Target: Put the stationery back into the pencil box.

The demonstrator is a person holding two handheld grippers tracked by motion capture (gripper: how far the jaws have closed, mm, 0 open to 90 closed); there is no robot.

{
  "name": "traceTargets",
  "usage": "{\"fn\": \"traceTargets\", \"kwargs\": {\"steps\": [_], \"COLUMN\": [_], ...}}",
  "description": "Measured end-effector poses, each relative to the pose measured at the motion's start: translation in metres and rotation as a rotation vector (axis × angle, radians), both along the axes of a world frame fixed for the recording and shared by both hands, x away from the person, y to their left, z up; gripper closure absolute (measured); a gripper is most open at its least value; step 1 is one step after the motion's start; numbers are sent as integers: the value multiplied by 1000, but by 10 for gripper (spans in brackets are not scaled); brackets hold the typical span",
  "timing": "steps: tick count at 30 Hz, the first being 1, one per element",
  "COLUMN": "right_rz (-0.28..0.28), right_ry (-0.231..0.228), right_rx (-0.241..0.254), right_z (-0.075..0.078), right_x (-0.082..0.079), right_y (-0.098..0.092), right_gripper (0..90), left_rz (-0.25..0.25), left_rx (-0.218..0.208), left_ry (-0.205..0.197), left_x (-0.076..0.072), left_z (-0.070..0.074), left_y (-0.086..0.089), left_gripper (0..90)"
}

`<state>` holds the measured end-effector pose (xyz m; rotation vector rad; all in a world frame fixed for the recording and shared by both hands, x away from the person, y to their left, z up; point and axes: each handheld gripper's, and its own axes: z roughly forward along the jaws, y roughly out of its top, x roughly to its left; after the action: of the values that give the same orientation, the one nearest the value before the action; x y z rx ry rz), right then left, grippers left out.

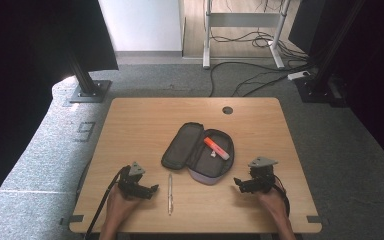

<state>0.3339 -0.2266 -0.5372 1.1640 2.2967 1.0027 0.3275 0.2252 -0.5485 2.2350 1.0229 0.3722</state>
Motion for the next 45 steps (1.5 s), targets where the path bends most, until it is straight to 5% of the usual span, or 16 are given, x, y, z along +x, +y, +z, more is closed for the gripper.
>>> {"fn": "traceTargets", "kwargs": {"steps": [19, 26, 45], "right_rz": [-13, -13, -14], "right_ry": [38, 39, 38], "right_rx": [0, 1, 0], "right_z": [-19, -19, -19], "right_x": [-1, -1, -1], "right_y": [-6, -6, -6], "right_gripper": [4, 2, 3], "left_rz": [6, 19, -105], "left_rx": [-1, 20, -33], "left_ry": [-2, 0, -35], "left_x": [-1, -5, -23], "left_z": [0, 6, 23], "left_y": [0, -2, -35], "left_gripper": [1, 90, 241]}}
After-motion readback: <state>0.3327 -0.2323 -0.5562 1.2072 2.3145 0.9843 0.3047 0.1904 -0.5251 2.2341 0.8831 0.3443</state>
